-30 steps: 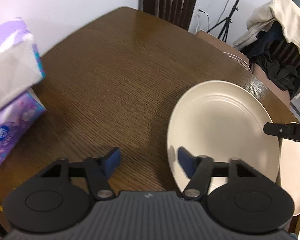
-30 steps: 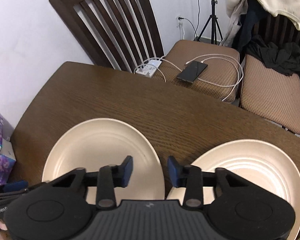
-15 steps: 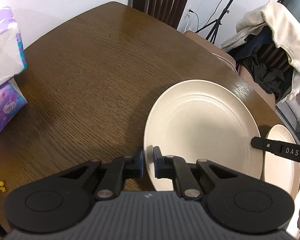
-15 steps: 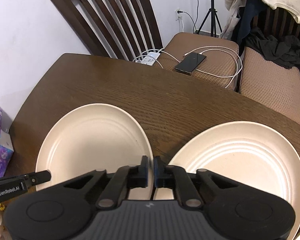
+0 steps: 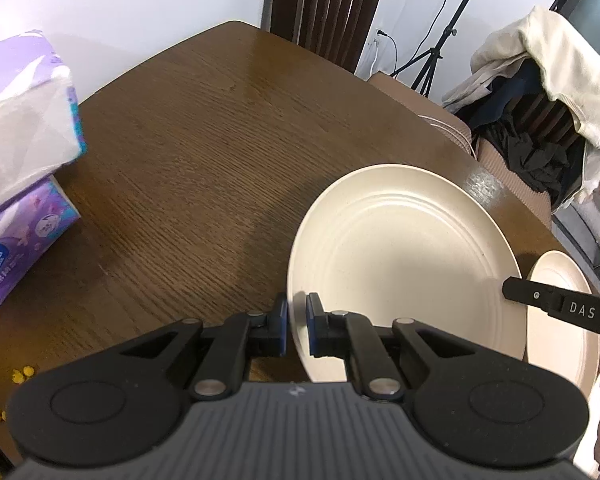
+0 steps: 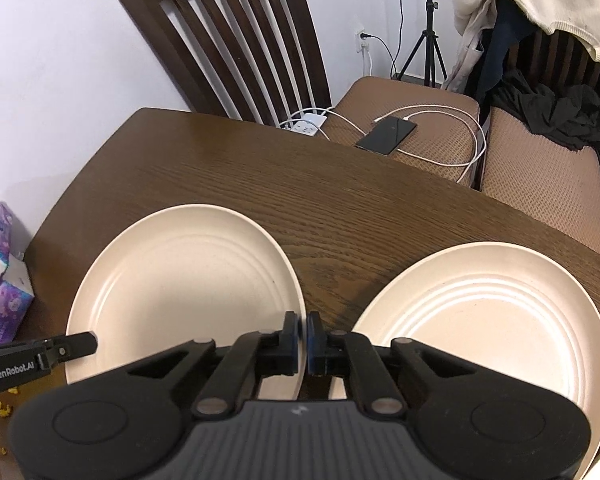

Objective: Organize plates and bowls
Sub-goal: 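Lift the cream plate with both grippers and carry it toward the bowls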

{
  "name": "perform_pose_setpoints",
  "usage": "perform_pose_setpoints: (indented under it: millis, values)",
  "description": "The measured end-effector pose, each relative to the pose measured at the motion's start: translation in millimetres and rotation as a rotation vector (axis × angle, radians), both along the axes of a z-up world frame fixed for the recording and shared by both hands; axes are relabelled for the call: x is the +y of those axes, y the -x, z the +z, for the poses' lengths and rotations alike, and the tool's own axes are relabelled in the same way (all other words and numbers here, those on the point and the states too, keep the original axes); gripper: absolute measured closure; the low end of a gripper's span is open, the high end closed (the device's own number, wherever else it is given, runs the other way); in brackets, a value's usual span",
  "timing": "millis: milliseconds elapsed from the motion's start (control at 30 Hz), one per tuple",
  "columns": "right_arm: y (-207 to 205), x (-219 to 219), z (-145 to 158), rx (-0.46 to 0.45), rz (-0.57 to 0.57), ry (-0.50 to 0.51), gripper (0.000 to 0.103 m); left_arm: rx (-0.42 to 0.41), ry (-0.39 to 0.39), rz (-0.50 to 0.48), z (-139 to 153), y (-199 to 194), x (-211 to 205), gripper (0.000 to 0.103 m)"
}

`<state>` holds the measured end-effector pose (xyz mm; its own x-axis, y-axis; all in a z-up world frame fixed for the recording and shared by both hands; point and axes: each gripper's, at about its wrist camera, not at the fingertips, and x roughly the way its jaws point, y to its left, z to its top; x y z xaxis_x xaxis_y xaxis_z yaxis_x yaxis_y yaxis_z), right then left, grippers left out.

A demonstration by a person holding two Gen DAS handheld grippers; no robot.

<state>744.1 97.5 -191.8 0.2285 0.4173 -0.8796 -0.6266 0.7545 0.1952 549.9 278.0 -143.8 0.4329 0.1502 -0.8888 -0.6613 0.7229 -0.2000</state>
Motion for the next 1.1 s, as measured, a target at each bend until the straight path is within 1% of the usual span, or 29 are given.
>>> perform_pose_setpoints:
  millis: [500, 800, 933, 1100]
  values:
    - [30.6, -8.0, 46.1, -0.039, -0.003, -0.05, 0.099, -0.068, -0.043, -0.01, 47.0, 33.3, -6.8, 0.093]
    - [60.8, -20.0, 72.1, -0.062, -0.022, -0.069, 0.099, -0.104, -0.059, -0.028, 74.7, 59.4, -15.9, 0.093]
    - [76.2, -26.5, 82.9, -0.066, -0.038, -0.08, 0.099, -0.113, -0.087, -0.047, 87.3, 71.3, -21.8, 0.093]
    - [96.7, -35.0, 97.1, -0.082, -0.057, -0.095, 0.099, -0.134, -0.084, -0.053, 103.0, 86.9, -24.5, 0.093]
